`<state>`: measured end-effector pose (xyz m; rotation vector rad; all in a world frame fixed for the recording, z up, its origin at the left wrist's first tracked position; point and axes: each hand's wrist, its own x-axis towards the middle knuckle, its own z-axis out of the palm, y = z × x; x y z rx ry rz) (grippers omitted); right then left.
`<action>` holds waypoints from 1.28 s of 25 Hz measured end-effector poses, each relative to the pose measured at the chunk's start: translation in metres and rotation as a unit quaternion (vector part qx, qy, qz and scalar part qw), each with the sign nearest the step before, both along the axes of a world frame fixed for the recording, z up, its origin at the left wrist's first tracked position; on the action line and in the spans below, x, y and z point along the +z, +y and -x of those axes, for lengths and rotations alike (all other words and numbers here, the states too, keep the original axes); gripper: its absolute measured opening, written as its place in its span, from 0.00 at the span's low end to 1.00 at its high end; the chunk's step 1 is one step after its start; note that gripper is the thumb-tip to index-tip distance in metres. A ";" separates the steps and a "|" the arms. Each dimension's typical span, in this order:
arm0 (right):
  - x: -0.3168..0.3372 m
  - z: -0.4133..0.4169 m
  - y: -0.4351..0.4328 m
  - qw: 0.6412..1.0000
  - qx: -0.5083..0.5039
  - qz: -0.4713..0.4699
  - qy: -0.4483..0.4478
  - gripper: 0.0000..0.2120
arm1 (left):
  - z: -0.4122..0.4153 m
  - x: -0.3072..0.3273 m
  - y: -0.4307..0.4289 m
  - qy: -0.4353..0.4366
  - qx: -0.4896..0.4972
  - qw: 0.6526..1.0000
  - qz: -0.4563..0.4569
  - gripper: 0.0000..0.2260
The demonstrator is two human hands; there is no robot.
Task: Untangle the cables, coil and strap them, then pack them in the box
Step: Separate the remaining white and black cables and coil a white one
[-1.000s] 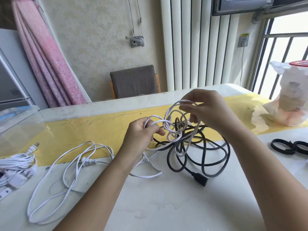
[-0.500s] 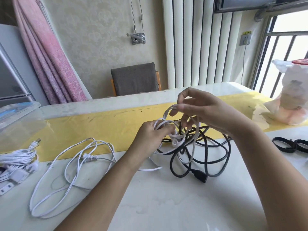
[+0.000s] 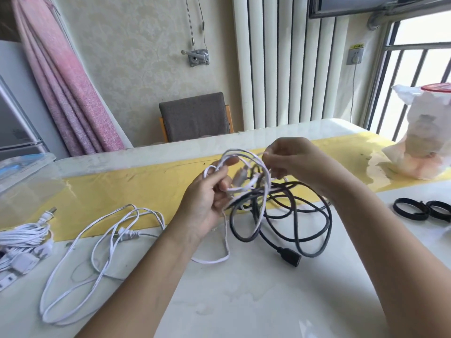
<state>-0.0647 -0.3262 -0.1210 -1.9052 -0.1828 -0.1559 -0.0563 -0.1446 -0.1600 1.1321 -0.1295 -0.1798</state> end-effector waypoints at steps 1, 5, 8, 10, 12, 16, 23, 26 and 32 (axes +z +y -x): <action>0.000 -0.001 0.000 0.995 -0.008 -0.102 0.006 0.06 | -0.003 0.001 0.004 0.024 0.015 0.999 0.030 0.08; 0.007 0.001 -0.007 0.968 -0.018 -0.252 0.003 0.06 | -0.018 -0.005 0.020 0.116 0.062 0.985 0.114 0.08; 0.010 0.003 -0.011 0.968 0.018 -0.250 -0.013 0.07 | -0.023 -0.008 0.025 0.131 0.086 0.978 0.139 0.08; 0.011 0.004 -0.017 0.974 0.030 -0.223 -0.042 0.07 | -0.024 -0.004 0.028 0.100 0.092 0.985 0.106 0.09; 0.015 0.007 -0.029 0.982 0.047 -0.174 -0.054 0.10 | -0.023 0.001 0.032 0.050 0.094 0.992 0.064 0.09; 0.015 0.016 -0.042 0.972 0.222 -0.063 0.037 0.15 | -0.018 0.008 0.038 -0.097 0.055 0.994 -0.014 0.14; 0.002 0.023 0.000 0.899 0.258 0.340 -0.098 0.26 | -0.017 0.011 0.034 -0.167 0.049 0.984 -0.028 0.13; -0.010 0.029 0.044 0.832 0.121 0.397 -0.368 0.24 | -0.014 0.016 0.035 -0.098 0.011 0.993 0.063 0.15; -0.006 0.021 0.041 0.939 -0.001 0.164 -0.303 0.16 | -0.005 0.022 0.031 -0.120 -0.023 0.989 0.080 0.16</action>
